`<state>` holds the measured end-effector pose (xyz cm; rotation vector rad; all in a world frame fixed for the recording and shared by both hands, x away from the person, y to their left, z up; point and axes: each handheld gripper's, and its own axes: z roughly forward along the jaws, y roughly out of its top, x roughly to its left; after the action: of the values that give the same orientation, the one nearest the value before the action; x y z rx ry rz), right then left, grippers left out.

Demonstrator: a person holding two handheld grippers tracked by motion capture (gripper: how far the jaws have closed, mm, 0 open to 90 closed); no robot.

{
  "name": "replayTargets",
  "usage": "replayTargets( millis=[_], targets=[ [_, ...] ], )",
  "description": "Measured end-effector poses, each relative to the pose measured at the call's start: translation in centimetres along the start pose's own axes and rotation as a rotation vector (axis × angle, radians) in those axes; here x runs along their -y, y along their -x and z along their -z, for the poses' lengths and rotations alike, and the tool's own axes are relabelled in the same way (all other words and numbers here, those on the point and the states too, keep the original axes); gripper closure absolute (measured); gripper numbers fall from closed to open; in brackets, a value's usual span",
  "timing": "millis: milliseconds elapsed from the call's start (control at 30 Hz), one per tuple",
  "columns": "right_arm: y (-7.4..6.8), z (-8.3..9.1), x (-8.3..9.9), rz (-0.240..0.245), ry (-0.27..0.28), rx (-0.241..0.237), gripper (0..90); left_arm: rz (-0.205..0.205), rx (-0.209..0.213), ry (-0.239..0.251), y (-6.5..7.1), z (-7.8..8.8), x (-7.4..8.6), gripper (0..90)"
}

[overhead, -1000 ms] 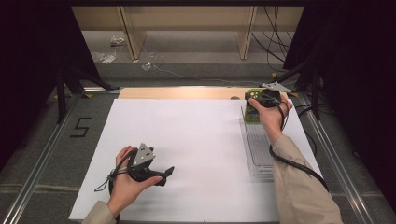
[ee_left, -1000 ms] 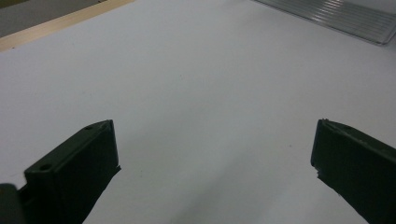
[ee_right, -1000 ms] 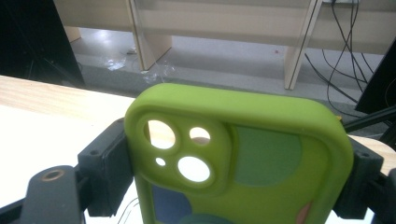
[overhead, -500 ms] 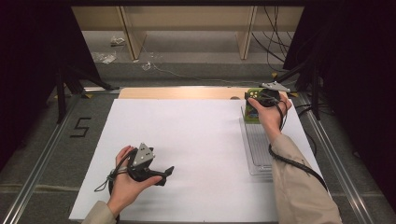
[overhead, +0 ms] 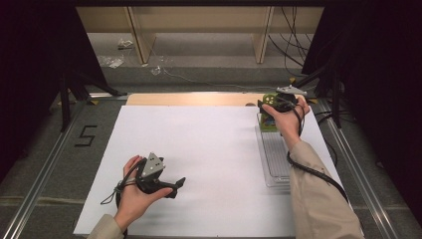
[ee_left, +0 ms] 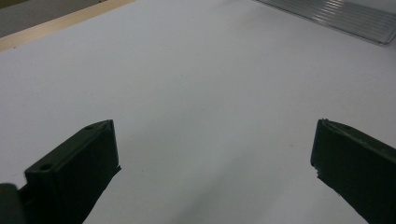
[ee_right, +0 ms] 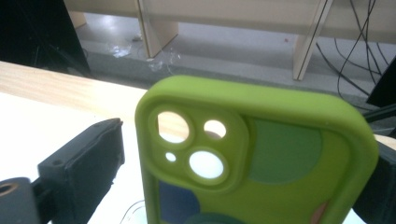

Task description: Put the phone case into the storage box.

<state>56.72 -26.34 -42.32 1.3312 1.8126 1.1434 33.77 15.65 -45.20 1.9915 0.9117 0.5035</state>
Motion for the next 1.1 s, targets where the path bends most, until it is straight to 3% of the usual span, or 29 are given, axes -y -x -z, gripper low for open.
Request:
replayTargets(
  millis=[133, 667, 1100],
  targets=[
    [0.1, 0.4, -0.2, -0.028, -0.001, -0.003, 1.6, -0.002, 0.000, -0.003, 0.0, 0.0, 0.0, 0.3],
    [-0.2, 2.2, -0.1, -0.027, -0.047, -0.007, 1.9, 0.001, -0.001, 0.000, 0.0, 0.0, 0.0, 0.3],
    [-0.1, 3.7, 0.1, -0.028, -0.035, -0.005, 2.6, 0.003, -0.002, 0.001, 0.0, 0.0, 0.0, 0.3]
  ],
)
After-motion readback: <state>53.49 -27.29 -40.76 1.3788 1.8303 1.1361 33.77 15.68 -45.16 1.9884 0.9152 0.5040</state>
